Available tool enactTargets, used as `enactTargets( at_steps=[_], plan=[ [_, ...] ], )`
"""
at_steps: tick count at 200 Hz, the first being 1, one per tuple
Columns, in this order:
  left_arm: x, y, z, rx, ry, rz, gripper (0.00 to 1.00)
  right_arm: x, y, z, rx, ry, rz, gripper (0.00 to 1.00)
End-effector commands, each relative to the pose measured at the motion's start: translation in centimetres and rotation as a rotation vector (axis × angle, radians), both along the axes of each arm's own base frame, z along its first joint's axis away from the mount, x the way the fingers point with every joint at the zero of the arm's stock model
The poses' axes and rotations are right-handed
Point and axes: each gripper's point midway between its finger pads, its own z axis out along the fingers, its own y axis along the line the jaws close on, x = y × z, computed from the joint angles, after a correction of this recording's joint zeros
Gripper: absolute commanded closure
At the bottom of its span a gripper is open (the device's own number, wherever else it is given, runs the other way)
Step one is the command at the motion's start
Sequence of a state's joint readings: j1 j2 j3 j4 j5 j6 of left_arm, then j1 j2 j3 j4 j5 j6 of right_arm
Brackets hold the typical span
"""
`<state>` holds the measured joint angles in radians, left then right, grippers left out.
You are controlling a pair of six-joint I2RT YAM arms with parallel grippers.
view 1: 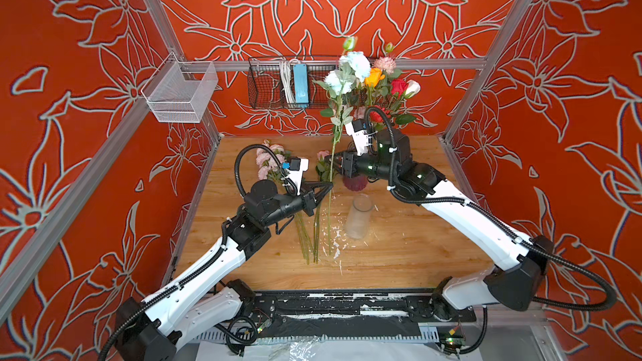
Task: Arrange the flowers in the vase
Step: 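Close the right gripper on the white rose stem while the left opens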
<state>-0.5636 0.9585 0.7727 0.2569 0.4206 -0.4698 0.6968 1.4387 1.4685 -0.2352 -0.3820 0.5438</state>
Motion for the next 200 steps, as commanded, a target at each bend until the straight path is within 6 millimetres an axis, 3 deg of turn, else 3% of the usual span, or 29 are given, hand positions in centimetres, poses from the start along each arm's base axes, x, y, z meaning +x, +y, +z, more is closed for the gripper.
enactTargets(
  at_steps=[1, 27, 50, 86, 125, 151, 182, 200],
  plan=[
    [-0.1, 0.3, 2.6, -0.048, -0.086, 0.021, 1.0, -0.7, 0.0, 1.7, 0.037, -0.039, 0.008, 0.57],
    [0.0, 0.9, 3.2, -0.057, -0.11, 0.056, 1.0, -1.2, -2.3, 1.0, -0.022, -0.055, -0.064, 0.47],
    [0.0, 0.9, 3.6, -0.057, -0.116, 0.053, 1.0, -1.9, -3.9, 1.2, -0.044, -0.078, -0.101, 0.43],
    [0.2, 0.3, 3.7, -0.057, -0.103, 0.03, 1.0, -3.2, -2.6, 3.7, 0.016, -0.103, 0.002, 0.42],
    [0.3, -0.1, 3.7, -0.062, -0.087, 0.011, 1.0, -1.7, -0.8, 3.9, 0.037, -0.096, 0.024, 0.43],
    [0.0, 0.0, 3.7, -0.059, -0.087, 0.006, 1.0, -0.9, 0.4, 4.1, 0.054, -0.095, 0.04, 0.56],
    [0.0, -0.1, 3.4, -0.051, -0.072, 0.002, 1.0, -0.6, 0.9, 4.0, 0.046, -0.1, 0.05, 0.89],
    [0.3, 0.1, 3.1, -0.049, -0.055, 0.022, 1.0, -0.8, 0.6, 4.2, 0.037, -0.122, 0.035, 1.0]
  ],
)
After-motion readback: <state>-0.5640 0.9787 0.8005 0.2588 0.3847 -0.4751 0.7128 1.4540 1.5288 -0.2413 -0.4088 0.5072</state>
